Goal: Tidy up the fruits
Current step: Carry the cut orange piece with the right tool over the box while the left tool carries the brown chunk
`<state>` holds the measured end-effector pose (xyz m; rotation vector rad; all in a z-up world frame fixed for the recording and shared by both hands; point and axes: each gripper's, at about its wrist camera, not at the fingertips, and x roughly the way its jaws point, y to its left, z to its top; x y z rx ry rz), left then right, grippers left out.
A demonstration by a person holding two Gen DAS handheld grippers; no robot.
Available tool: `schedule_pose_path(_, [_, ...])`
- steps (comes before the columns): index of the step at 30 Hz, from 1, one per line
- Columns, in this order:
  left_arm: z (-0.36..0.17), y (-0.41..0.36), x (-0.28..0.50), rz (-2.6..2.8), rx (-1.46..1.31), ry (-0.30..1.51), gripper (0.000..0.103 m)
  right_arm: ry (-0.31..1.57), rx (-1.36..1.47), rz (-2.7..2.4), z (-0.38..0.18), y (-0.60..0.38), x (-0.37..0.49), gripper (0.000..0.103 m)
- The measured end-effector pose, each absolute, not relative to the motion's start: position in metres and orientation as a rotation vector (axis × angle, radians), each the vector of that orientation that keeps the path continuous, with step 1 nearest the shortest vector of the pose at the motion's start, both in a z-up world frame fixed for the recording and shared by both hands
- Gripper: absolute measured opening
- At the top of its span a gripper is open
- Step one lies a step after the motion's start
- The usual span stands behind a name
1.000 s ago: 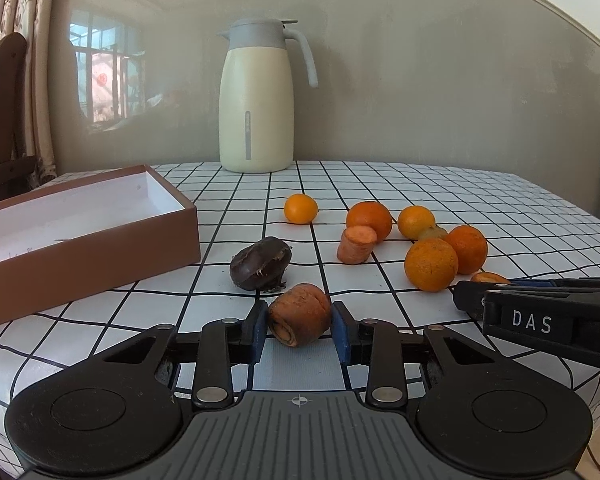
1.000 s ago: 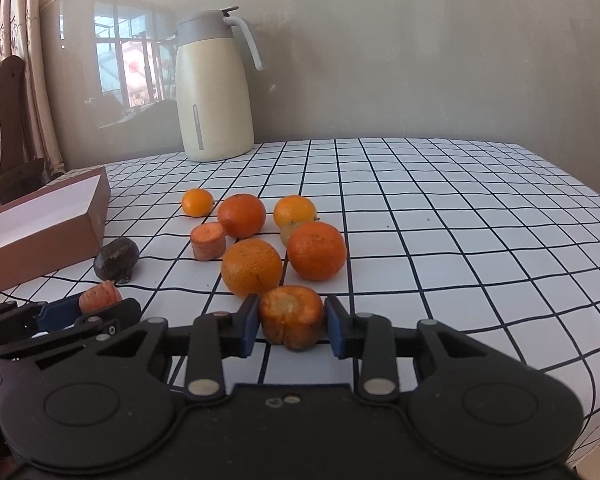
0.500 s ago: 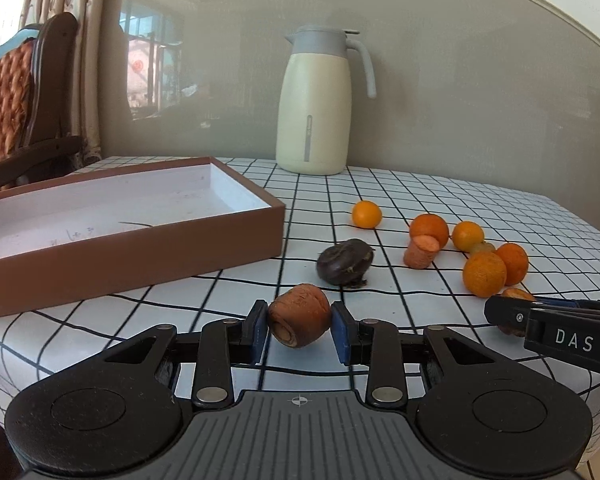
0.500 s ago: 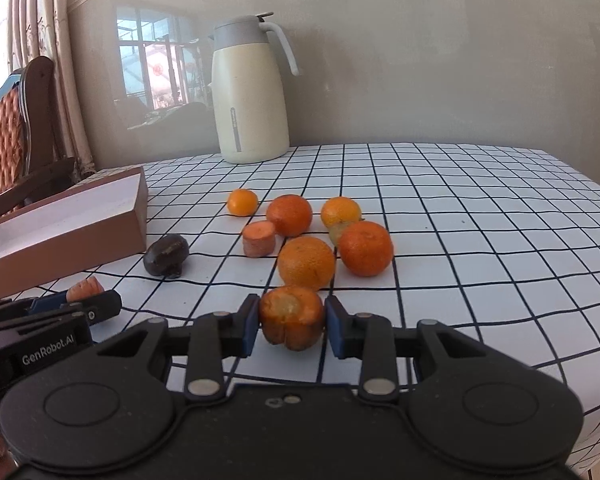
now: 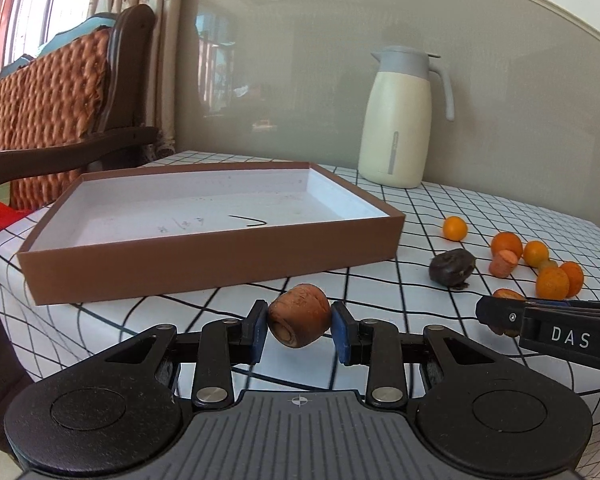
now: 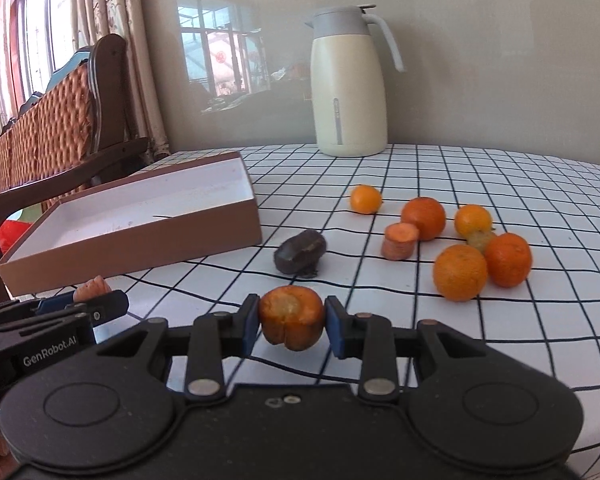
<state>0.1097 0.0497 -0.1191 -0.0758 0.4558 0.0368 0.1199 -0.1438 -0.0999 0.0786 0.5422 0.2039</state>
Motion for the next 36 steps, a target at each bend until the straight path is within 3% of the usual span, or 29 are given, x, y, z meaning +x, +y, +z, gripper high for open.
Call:
schedule_pose_path(17, [-0.102,0.126,0.107,0.215,-0.156,0.369,0.034,0.469,0.048,0.397,-0.073,-0.063,0.161,0.026])
schedule_pose_path(36, [-0.087,0.174,0.143,0.305,-0.184,0.352,0.034,0.422,0.009,0.393,-0.055,-0.043,0.199,0.026])
